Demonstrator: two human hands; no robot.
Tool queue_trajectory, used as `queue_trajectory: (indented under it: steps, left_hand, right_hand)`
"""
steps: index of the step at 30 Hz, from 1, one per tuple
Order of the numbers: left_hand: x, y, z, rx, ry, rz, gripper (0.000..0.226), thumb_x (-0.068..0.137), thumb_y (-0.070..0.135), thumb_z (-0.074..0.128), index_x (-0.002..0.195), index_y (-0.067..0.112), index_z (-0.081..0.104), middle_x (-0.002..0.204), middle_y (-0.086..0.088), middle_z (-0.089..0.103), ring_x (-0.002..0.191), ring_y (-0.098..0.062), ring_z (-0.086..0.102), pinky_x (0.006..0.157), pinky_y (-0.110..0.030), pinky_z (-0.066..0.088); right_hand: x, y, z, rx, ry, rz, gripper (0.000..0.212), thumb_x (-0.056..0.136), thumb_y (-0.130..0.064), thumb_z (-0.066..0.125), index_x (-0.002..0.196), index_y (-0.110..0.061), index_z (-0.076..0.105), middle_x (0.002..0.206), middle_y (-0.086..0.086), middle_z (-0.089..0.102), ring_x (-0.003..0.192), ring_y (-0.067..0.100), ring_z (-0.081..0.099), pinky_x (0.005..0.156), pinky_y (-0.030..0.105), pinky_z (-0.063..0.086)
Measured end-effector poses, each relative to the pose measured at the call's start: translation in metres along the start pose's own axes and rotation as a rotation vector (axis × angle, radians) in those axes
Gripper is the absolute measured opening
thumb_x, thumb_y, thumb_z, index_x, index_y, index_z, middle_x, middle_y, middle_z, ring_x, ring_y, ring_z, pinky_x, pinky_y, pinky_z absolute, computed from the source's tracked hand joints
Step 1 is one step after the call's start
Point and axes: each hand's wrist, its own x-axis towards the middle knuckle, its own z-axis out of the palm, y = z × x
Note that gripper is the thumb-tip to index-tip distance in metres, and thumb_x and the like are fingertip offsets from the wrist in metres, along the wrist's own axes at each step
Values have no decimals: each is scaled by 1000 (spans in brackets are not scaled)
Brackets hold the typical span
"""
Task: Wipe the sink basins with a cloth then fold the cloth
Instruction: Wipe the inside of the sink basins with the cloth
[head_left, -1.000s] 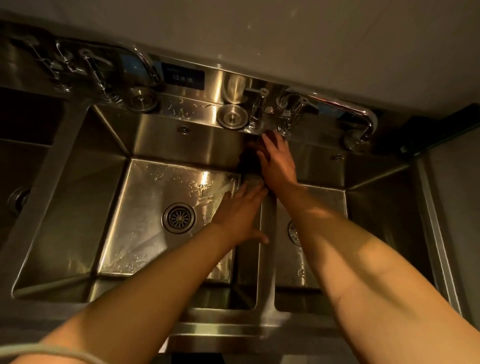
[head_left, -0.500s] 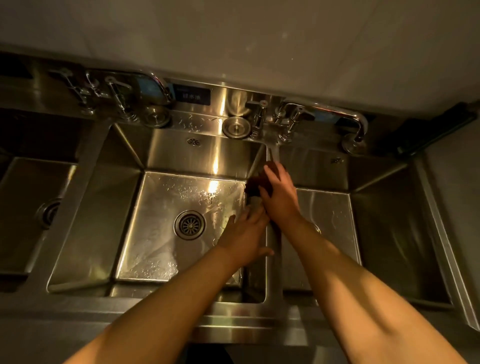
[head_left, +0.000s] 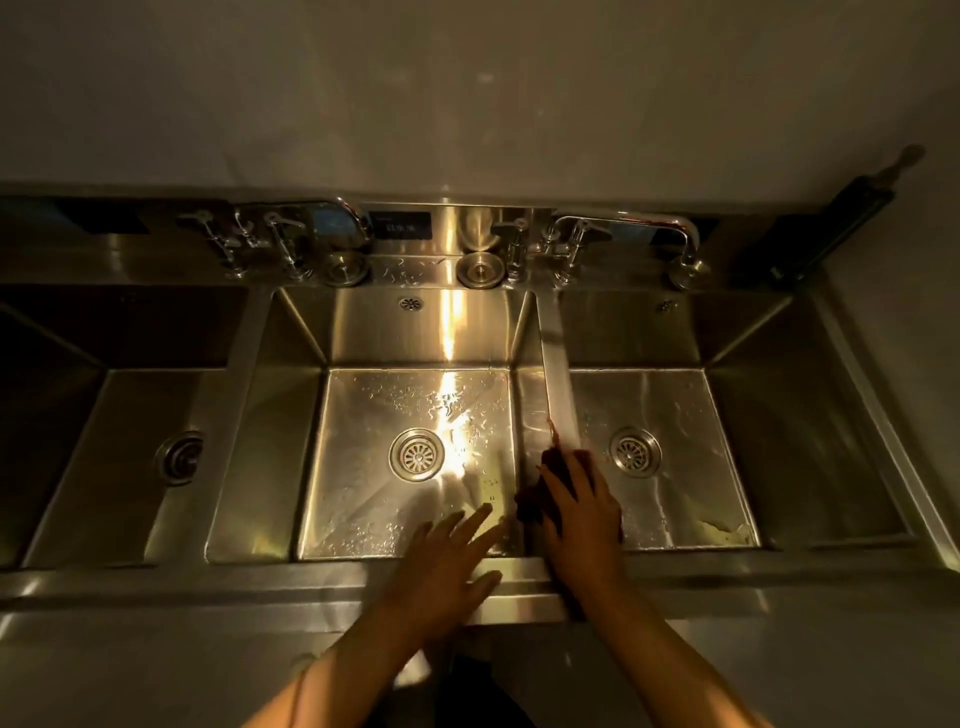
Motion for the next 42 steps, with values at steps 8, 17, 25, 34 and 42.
queue_trajectory:
  steps: [8,17,25,34,42]
  left_hand:
    - [-57,-59,-24,191,54,-165,60,104,59,28,160,39,32,171,9,22,156,-22,27,126,-47,18]
    - [-96,-160,-58,130,155,-396,69,100,66,11,162,39,23,173,11,13,161,-18,1,129,-53,5]
    - [-73,-246,-121,155,364,-579,62,106,49,36,162,22,26,169,-4,27,156,-28,24,125,-52,26]
    - [-37,-282,-126,-56,528,-516,52,112,44,27,162,44,13,170,20,15,155,-9,17,123,-43,25]
    - [-35,-286,-121,-274,590,-531,52,110,43,25,161,51,18,167,24,23,156,-4,21,126,-48,28]
  right_hand:
    - [-35,-44,15,-8,65,-82,45,89,-17,77,133,-14,67,146,12,54,136,38,50,99,56,49]
    - [-20,-165,61,102,-238,-156,50,105,-51,35,154,-39,33,158,-8,33,136,17,44,110,38,41]
    - [17,-258,104,779,-206,88,40,104,-31,53,144,-27,55,150,-10,43,137,7,41,120,29,31]
    - [93,-299,142,1411,-339,577,36,102,-40,57,138,-38,58,129,-6,64,115,10,61,82,12,47]
    - [115,-365,194,1618,-425,566,40,105,-33,52,136,-58,48,157,-4,39,142,18,44,119,46,38]
